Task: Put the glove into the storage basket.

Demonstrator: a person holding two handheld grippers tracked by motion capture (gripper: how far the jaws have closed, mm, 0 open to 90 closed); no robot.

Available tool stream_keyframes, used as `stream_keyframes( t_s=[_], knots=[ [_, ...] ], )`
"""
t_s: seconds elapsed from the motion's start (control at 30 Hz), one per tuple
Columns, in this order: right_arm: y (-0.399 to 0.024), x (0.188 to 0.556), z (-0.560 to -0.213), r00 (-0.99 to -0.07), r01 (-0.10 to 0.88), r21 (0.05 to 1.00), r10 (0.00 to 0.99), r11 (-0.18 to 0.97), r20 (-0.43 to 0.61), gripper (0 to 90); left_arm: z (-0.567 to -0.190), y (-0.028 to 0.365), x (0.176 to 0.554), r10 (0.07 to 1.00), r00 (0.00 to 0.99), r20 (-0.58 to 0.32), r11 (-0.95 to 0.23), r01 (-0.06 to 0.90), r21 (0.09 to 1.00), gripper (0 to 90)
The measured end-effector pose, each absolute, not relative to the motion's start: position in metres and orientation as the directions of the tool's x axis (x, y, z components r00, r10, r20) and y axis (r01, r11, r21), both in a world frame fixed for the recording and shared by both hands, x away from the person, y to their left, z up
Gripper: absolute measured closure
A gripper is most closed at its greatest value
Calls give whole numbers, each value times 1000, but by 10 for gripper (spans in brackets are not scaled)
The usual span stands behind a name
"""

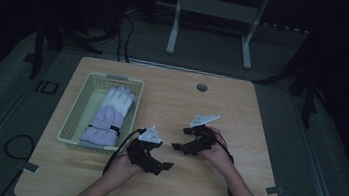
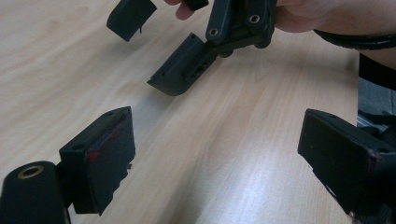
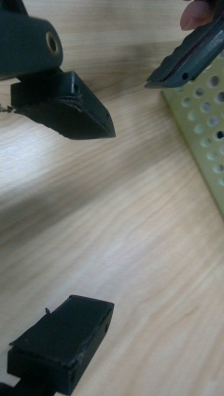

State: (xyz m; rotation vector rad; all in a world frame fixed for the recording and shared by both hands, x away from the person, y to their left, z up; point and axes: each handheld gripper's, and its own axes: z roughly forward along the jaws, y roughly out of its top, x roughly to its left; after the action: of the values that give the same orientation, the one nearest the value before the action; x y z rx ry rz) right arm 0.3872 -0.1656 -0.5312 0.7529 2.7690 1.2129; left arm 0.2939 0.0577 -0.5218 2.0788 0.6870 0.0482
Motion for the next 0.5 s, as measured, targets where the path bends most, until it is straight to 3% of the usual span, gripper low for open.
stream_keyframes(
  t_s=[0.5],
  knots=[
    [-197, 367, -551, -875, 429, 704, 453, 566, 170, 139, -551, 38, 276, 459, 858, -229, -418, 436, 797, 114]
  ],
)
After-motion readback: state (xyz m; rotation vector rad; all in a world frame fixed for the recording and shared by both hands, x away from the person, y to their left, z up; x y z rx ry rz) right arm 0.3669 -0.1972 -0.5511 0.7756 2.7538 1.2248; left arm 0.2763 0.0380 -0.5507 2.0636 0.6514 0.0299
